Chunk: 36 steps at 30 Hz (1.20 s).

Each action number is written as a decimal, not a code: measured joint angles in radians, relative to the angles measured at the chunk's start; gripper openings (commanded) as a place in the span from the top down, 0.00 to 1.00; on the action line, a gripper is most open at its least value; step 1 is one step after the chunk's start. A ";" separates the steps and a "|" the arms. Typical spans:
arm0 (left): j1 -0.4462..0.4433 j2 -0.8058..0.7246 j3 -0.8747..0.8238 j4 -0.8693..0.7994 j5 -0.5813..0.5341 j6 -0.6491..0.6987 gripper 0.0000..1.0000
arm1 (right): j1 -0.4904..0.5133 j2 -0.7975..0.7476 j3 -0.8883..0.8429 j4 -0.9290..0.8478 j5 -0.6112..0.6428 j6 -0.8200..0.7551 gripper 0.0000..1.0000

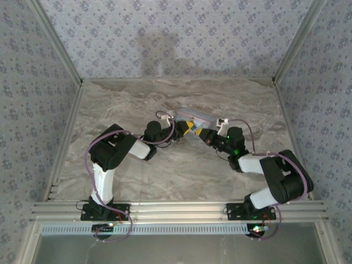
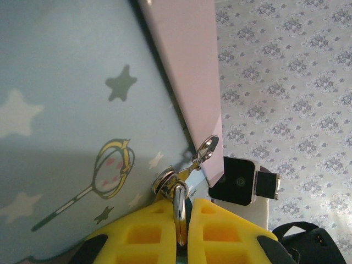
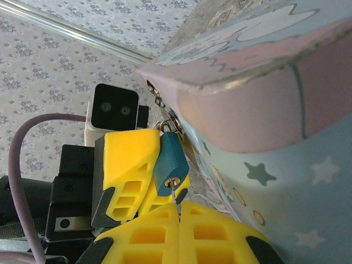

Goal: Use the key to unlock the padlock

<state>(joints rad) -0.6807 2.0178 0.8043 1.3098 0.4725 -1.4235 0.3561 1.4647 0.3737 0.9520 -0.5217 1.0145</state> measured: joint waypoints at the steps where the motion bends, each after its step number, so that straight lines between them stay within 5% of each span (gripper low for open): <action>1: 0.000 0.000 0.000 0.000 0.001 0.000 1.00 | -0.003 0.001 0.000 0.000 -0.006 0.001 1.00; 21: 0.006 0.000 -0.008 -0.006 -0.032 0.002 1.00 | -0.042 0.087 0.048 0.032 -0.119 0.085 1.00; 36: 0.005 0.000 -0.041 0.014 -0.031 0.020 1.00 | -0.031 -0.066 -0.069 -0.005 -0.078 0.022 1.00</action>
<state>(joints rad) -0.6762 2.0178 0.7635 1.3243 0.4412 -1.4036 0.3248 1.3983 0.3042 0.9470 -0.5999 1.0363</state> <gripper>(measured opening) 0.096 0.059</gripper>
